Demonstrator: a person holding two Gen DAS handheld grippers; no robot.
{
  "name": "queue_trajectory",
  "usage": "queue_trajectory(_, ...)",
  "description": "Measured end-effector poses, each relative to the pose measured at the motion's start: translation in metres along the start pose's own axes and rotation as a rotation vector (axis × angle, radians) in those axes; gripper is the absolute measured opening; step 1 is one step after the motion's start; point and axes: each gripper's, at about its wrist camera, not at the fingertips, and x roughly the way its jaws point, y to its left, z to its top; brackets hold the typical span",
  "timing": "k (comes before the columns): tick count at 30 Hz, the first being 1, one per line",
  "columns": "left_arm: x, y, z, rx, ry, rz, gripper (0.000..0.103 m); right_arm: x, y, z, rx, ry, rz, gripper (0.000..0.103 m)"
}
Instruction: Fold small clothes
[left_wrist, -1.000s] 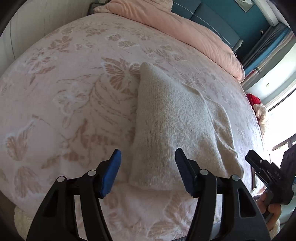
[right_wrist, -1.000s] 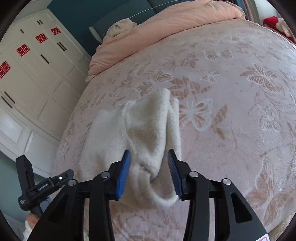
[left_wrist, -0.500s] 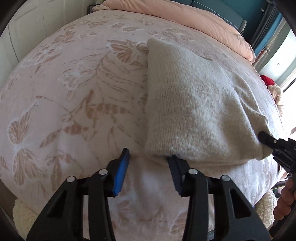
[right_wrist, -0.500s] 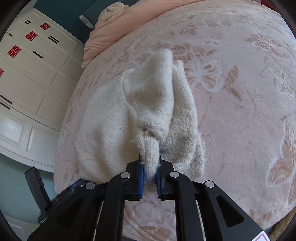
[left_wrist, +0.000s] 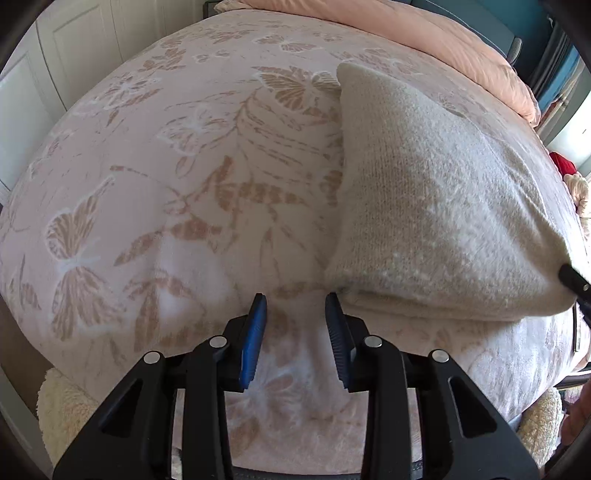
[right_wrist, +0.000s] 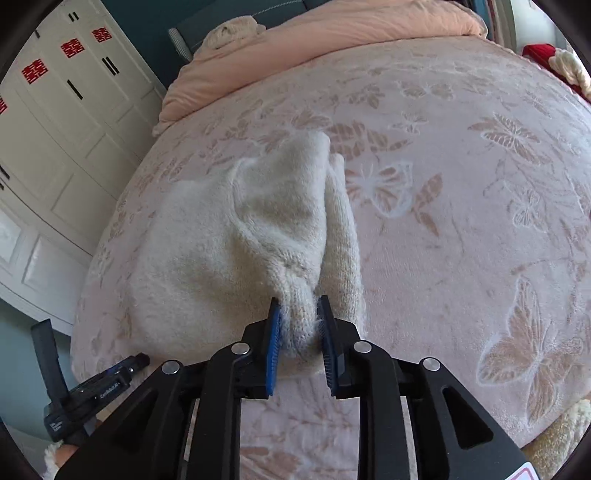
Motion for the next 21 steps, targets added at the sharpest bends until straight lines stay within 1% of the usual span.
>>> queue_trajectory(2, -0.006, 0.003, -0.005, 0.001, 0.006, -0.012, 0.032, -0.001, 0.005, -0.002, -0.040, -0.019, -0.024, 0.021)
queue_trajectory(3, -0.011, 0.004, -0.008, -0.002, 0.000, -0.015, 0.032, 0.008, 0.003, -0.002, -0.057, 0.005, -0.043, 0.020)
queue_trajectory(5, -0.023, 0.000, -0.012, 0.006, -0.027, -0.012, 0.032, 0.045, -0.006, -0.010, -0.089, 0.109, -0.114, 0.014)
queue_trajectory(6, -0.028, -0.004, -0.013, 0.018, -0.035, -0.006, 0.033, 0.060, -0.013, -0.015, -0.091, 0.144, -0.135, 0.013)
queue_trajectory(8, -0.037, -0.014, -0.017, 0.045, -0.033, -0.011, 0.034, 0.056, -0.019, -0.014, -0.031, 0.122, -0.109, 0.013)
queue_trajectory(10, -0.047, -0.025, -0.019, 0.079, -0.040, -0.016, 0.036, 0.032, -0.016, -0.009, 0.009, 0.073, -0.078, 0.013)
queue_trajectory(11, -0.052, -0.031, -0.021, 0.097, -0.048, -0.012, 0.042, 0.020, -0.012, -0.009, 0.009, 0.049, -0.066, 0.013)
queue_trajectory(12, -0.056, -0.036, -0.021, 0.115, -0.059, -0.009, 0.052, 0.011, -0.008, -0.009, 0.000, 0.035, -0.059, 0.013)
queue_trajectory(13, -0.061, -0.042, -0.023, 0.130, -0.077, -0.004, 0.056, 0.006, -0.005, -0.011, -0.019, 0.030, -0.064, 0.014)
queue_trajectory(14, -0.063, -0.046, -0.023, 0.140, -0.095, 0.003, 0.062, 0.004, -0.003, -0.011, -0.034, 0.024, -0.077, 0.017)
queue_trajectory(15, -0.063, -0.050, -0.023, 0.145, -0.102, 0.007, 0.064, 0.006, -0.005, -0.010, -0.040, 0.021, -0.081, 0.022)
queue_trajectory(16, -0.062, -0.053, -0.021, 0.142, -0.103, 0.001, 0.064, 0.009, -0.009, -0.008, -0.032, 0.021, -0.088, 0.026)
queue_trajectory(18, -0.061, -0.053, -0.017, 0.121, -0.105, -0.020, 0.065, 0.022, -0.019, -0.001, 0.012, 0.029, -0.090, 0.048)
queue_trajectory(19, -0.059, -0.052, -0.016, 0.113, -0.108, -0.017, 0.066, 0.033, -0.023, 0.003, 0.032, 0.049, -0.083, 0.053)
queue_trajectory(20, -0.057, -0.051, -0.014, 0.109, -0.105, -0.005, 0.066, 0.045, -0.025, 0.008, 0.049, 0.083, -0.057, 0.059)
queue_trajectory(21, -0.055, -0.050, -0.012, 0.106, -0.103, 0.004, 0.066, 0.058, -0.026, 0.012, 0.060, 0.117, -0.035, 0.059)
